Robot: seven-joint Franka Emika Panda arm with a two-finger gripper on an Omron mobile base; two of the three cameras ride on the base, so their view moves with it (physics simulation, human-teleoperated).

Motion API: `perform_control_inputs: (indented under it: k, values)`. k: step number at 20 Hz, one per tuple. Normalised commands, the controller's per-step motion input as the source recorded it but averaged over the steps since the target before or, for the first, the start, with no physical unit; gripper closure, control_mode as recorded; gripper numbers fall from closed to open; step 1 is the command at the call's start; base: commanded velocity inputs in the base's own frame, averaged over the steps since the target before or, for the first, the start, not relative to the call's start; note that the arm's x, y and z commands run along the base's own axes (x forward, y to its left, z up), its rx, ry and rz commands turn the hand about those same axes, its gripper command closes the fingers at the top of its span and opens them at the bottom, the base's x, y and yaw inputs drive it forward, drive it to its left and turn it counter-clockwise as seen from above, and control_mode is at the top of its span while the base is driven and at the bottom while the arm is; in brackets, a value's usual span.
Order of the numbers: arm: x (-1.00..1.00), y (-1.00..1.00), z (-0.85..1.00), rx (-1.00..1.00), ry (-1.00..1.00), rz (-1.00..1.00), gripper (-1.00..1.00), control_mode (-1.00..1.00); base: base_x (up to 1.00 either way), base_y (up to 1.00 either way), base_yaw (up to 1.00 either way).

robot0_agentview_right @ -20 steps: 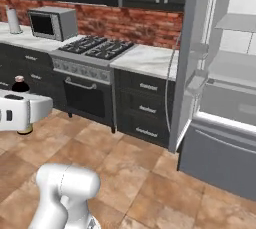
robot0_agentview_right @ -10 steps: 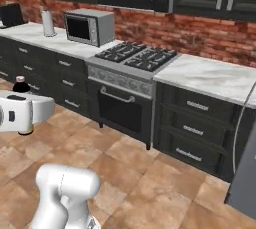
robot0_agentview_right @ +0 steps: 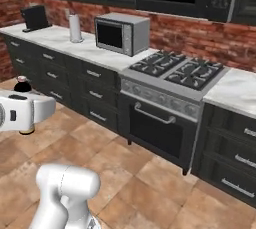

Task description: Open the fridge, grab two sodas, and place both sodas inside the bowl with ice on the dining counter.

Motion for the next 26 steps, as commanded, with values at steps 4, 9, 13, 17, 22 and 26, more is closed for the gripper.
perform_control_inputs:
  k: [4, 9, 13, 17, 22, 26]
  values:
    - [0.00, 0.00, 0.00, 0.00, 0.00, 0.00, 1.00, 1.00, 0.65, 0.74, 0.24]
    - [0.00, 0.00, 0.00, 0.00, 0.00, 0.00, 1.00, 1.00, 0.60, 0.70, 0.27]
    - [0.00, 0.00, 0.00, 0.00, 0.00, 0.00, 1.00, 1.00, 0.82, 0.50, 0.28]
    - [0.00, 0.00, 0.00, 0.00, 0.00, 0.00, 1.00, 1.00, 1.00, -0.05, 0.34]
    - [0.00, 0.00, 0.00, 0.00, 0.00, 0.00, 1.00, 1.00, 0.98, -0.48, 0.32]
    - [0.00, 0.00, 0.00, 0.00, 0.00, 0.00, 1.00, 1.00, 1.00, -0.27, 0.35]
